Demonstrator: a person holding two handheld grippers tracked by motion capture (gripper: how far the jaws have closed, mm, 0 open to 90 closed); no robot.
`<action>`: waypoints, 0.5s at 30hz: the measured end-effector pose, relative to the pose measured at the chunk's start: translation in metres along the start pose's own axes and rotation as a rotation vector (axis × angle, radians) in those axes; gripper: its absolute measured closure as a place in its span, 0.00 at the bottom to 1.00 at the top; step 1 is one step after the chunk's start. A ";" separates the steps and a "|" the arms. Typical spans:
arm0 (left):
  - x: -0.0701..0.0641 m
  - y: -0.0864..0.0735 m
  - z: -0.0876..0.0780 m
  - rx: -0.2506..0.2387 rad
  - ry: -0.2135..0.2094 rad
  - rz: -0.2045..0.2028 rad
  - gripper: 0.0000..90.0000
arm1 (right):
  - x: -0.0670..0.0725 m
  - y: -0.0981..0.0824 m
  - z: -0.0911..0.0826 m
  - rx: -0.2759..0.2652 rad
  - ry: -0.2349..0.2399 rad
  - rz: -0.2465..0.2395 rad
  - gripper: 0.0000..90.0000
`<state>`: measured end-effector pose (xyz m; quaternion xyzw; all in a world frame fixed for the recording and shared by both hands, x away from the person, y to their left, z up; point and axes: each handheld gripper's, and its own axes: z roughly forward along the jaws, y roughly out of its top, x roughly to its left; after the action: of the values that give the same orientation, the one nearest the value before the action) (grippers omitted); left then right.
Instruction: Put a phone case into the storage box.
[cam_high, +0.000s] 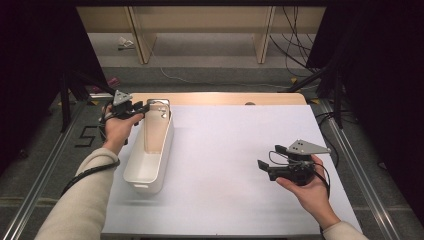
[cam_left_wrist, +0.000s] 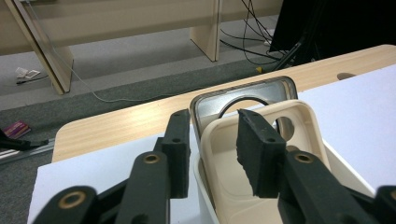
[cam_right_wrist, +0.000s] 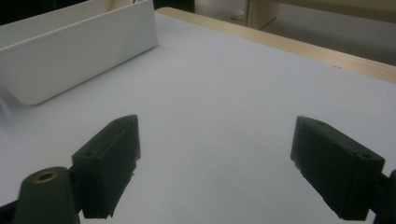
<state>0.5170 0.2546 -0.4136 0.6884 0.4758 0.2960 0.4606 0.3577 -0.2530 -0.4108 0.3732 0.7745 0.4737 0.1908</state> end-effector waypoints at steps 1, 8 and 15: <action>0.000 0.000 -0.001 0.000 0.002 0.001 0.70 | 0.000 0.000 0.000 0.000 0.000 0.000 0.19; -0.003 0.001 -0.011 -0.017 -0.016 -0.027 0.50 | 0.000 0.000 0.000 0.001 -0.002 0.000 0.19; -0.008 0.004 -0.026 -0.024 -0.002 -0.026 0.33 | 0.000 0.000 0.000 0.002 -0.003 -0.001 0.19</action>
<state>0.4929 0.2557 -0.3993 0.6768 0.4808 0.2949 0.4731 0.3578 -0.2525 -0.4109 0.3739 0.7749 0.4722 0.1918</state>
